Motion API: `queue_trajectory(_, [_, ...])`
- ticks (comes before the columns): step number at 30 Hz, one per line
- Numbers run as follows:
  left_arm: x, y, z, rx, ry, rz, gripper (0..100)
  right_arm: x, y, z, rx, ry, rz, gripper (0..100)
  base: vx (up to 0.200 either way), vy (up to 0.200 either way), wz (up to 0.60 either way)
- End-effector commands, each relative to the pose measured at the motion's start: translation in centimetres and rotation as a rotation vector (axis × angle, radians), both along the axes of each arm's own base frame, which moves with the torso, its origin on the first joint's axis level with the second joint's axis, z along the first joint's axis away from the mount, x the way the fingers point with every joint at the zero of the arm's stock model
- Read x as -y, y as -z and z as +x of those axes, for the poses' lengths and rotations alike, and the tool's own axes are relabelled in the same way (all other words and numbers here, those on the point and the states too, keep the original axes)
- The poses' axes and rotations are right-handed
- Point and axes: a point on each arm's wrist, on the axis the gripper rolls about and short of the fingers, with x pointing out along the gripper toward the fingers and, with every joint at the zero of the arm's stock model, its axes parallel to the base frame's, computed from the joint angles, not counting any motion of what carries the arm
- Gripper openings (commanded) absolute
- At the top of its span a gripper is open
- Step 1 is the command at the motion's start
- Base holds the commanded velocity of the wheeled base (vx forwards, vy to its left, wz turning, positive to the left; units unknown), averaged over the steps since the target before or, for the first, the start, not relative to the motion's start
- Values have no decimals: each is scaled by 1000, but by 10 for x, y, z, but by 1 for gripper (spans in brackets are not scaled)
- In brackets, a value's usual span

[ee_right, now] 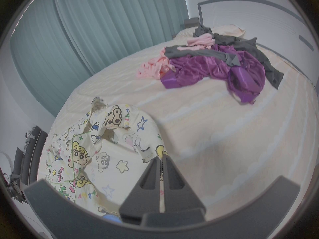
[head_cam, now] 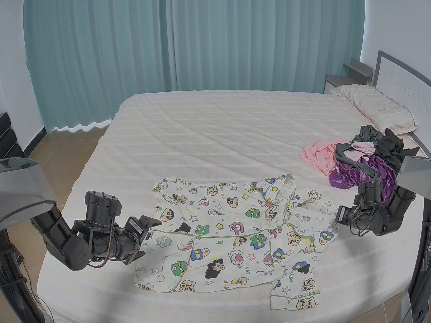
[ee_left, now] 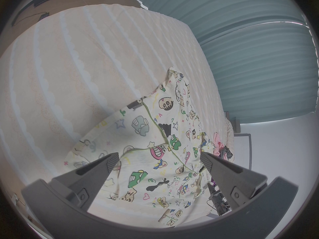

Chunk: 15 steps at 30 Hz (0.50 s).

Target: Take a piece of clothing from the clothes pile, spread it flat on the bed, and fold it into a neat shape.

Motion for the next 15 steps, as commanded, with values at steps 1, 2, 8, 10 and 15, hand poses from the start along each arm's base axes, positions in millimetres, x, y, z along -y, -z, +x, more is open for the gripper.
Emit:
queue_trajectory(1, [0,1,-1,-6,4,2,100,11,-1,3,26,22,-9,0,0,0,0])
queue_trajectory(2, [0,1,-1,-6,5,1,100,12,-1,3,31,22,-9,0,0,0,0])
queue_trajectory(8, [4,2,-4,-12,23,6,100,12,1,3,26,6,6,0,0,0,0])
queue_trajectory(10, [8,4,-9,-23,40,12,100,11,6,3,17,3,10,100,0,0,0])
queue_trajectory(15, [23,8,-20,-37,89,36,100,11,2,1,25,4,21,100,0,0,0])
